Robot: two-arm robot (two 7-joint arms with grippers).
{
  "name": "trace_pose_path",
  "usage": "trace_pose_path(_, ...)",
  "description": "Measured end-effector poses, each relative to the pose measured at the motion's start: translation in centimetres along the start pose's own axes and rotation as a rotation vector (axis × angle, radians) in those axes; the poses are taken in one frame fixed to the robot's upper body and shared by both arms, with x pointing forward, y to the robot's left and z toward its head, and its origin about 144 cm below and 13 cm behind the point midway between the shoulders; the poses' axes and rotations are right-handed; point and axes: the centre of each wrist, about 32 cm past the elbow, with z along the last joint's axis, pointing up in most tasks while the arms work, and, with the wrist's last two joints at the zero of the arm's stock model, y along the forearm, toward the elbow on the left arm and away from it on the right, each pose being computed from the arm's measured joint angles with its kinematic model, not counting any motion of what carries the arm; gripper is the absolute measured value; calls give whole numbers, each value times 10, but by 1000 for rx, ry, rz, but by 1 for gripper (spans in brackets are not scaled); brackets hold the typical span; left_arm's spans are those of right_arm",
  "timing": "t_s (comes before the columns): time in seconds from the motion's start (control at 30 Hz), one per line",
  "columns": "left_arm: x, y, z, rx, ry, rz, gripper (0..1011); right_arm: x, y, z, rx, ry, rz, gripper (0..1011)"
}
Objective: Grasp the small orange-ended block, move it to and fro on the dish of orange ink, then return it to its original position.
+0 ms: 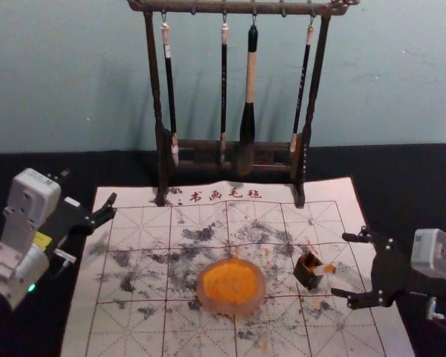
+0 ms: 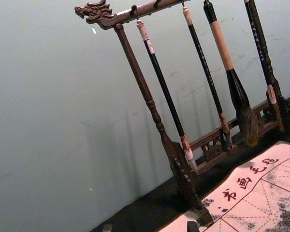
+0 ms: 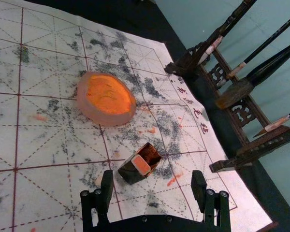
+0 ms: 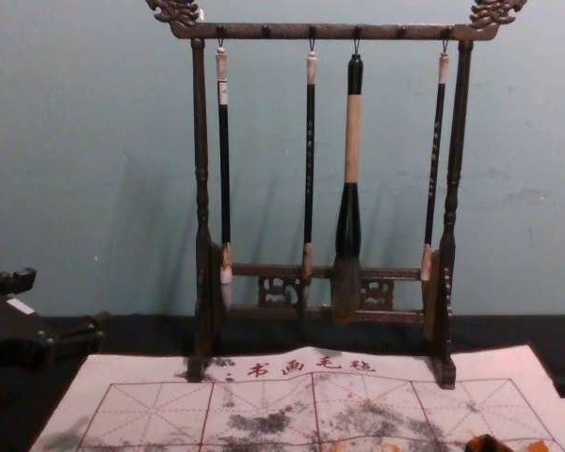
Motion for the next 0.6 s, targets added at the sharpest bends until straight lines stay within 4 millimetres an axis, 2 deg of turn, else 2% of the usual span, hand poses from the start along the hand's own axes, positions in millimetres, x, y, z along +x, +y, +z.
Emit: trace_pose_path(0.6, 0, 0, 0, 0, 0, 0, 1001, 12, 7, 6, -25, -57, 48, 1002)
